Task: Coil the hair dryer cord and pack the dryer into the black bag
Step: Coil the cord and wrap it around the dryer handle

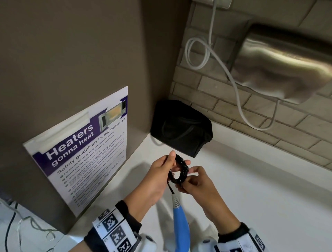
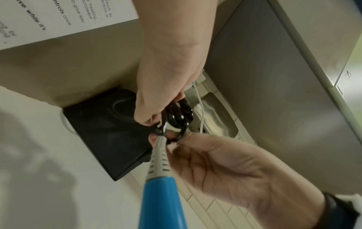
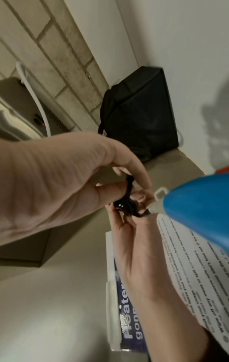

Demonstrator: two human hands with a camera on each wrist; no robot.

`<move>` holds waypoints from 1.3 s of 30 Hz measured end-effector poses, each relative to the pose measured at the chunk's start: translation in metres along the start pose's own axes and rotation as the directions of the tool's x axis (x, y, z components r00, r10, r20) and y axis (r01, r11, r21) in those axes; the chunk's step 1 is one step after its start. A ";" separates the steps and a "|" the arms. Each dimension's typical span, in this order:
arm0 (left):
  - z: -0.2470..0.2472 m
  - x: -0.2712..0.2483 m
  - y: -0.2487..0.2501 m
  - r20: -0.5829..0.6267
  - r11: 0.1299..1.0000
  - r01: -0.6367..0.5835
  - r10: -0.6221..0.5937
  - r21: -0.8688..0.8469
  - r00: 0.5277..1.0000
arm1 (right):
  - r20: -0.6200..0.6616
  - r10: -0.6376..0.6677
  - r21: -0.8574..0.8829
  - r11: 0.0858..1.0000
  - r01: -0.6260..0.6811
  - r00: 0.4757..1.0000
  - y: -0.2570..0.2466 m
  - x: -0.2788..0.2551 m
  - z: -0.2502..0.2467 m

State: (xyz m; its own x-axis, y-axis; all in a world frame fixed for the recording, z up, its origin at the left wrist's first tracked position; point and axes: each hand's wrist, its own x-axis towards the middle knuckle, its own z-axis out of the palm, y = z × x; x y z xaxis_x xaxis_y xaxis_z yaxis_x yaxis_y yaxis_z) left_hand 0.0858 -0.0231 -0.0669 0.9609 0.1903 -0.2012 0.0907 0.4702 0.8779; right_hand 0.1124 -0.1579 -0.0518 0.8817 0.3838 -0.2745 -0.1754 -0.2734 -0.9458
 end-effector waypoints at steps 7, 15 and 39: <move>-0.001 0.002 -0.010 -0.166 0.994 -0.029 0.045 0.103 0.985 | 0.055 -0.152 -0.271 0.949 0.161 0.987 0.006 0.001 0.001; -0.006 0.003 -0.009 -0.199 0.927 -0.180 0.254 0.329 0.946 | 0.101 -0.178 -0.279 0.939 0.199 0.979 0.001 -0.004 -0.003; -0.003 0.005 -0.008 -0.131 0.993 -0.118 0.115 -0.016 0.985 | 0.054 -0.158 0.225 0.964 0.143 0.986 -0.007 -0.008 -0.007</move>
State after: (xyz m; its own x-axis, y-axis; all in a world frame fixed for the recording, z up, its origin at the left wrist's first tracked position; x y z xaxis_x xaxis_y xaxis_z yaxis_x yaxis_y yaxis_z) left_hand 0.0886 -0.0235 -0.0766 0.9224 0.3542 -0.1542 -0.0274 0.4581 0.8885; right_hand 0.1101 -0.1654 -0.0416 0.8736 0.4689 -0.1301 -0.1418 -0.0106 -0.9898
